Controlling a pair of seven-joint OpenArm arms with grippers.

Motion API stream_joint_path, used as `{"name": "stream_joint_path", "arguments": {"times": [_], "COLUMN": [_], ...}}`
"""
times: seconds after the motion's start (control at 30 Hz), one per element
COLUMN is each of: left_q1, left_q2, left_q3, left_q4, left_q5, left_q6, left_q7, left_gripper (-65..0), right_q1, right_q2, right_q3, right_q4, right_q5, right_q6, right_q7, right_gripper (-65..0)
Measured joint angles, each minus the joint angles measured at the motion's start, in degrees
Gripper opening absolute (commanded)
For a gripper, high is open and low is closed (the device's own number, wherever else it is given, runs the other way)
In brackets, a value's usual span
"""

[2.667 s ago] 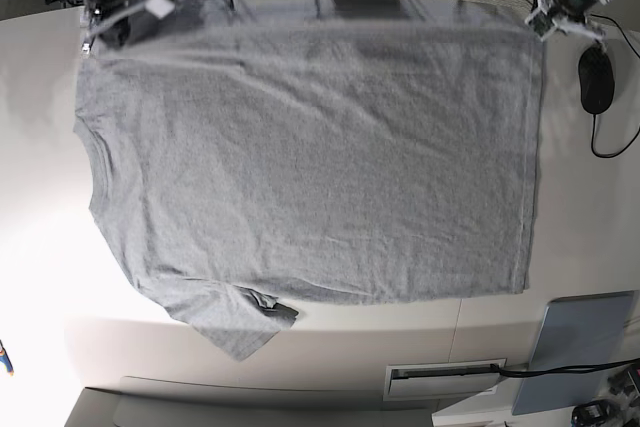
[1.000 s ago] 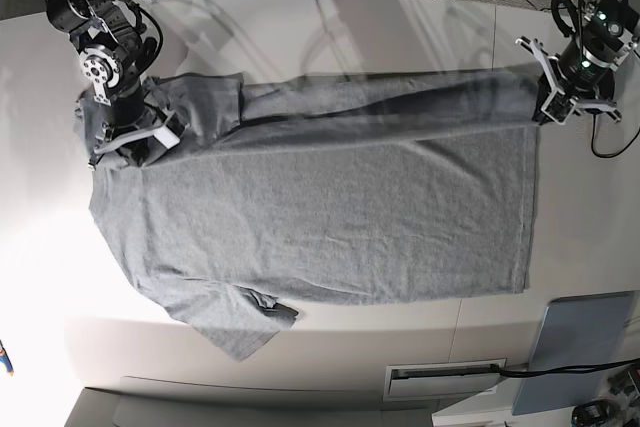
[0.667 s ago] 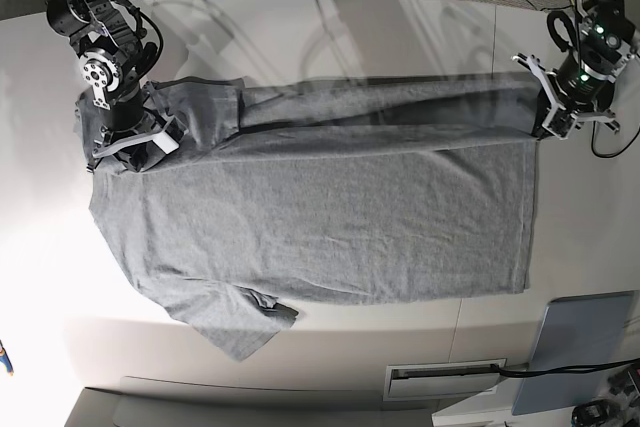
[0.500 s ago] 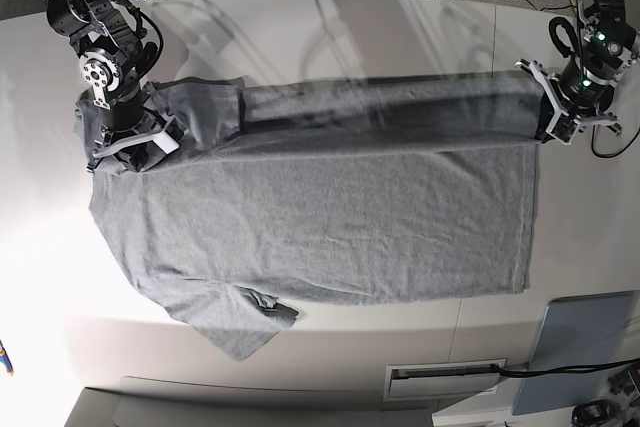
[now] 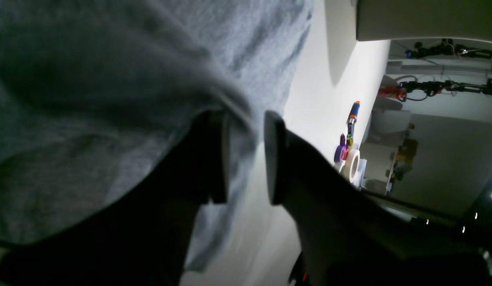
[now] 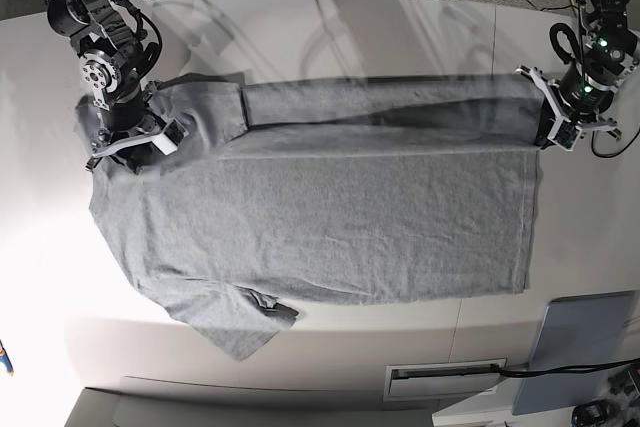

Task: Fold the T-shirt properly
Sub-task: 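Lower the folded edge with both grippers, release, and pull back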

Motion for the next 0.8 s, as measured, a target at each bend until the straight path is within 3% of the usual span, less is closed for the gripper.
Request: {"name": "stream_joint_path", "arguments": {"times": [0.1,0.17,0.23,0.3,0.37,0.4,0.57,0.8], "left_q1": [0.0,0.0,0.0,0.1,0.5,0.8,1.1,1.0], "left_q2": [-0.1,-0.2,-0.2,-0.2,0.0,0.3,4.7,9.8], "left_q3": [0.0,0.0,0.0,0.0,0.0,0.0,0.0,-0.1], "left_q4": [0.0,0.0,0.0,0.0,0.0,0.0,-2.3,-7.7], "left_q5": [-1.9,-2.3,-4.3,-9.5,-14.3,-15.3,-17.0,-19.5], "left_q6": [3.7,3.6,3.5,3.6,3.5,3.7,3.3,-5.3], "left_q7": [0.0,0.0,1.1,3.5,5.9,6.3,6.6,7.6], "left_gripper": [-37.0,-36.2,-39.7,-50.1,-63.0,-65.0,-65.0,-65.0], "right_q1": [0.5,1.1,1.1,0.9,0.9,1.0,1.0,0.3], "right_q2": [-0.2,-0.2,-0.2,-0.2,-0.2,-0.2,-3.8,-6.8], "right_q3": [0.2,0.4,0.4,0.4,0.4,0.4,3.3,4.5], "right_q4": [0.0,0.0,0.0,0.0,0.0,-0.3,-6.2,-11.3], "right_q5": [-1.0,-0.9,0.4,5.1,8.4,9.1,12.7,14.0], "right_q6": [-5.7,-7.4,-7.8,-7.6,-7.7,-7.7,-7.7,-7.3], "right_q7": [-2.1,-3.7,-4.2,-5.4,-5.5,-5.0,-2.7,-3.1], "right_gripper": [-49.5,-49.5,-49.5,-51.7,-58.2,-61.0,-64.9,-65.0]}}
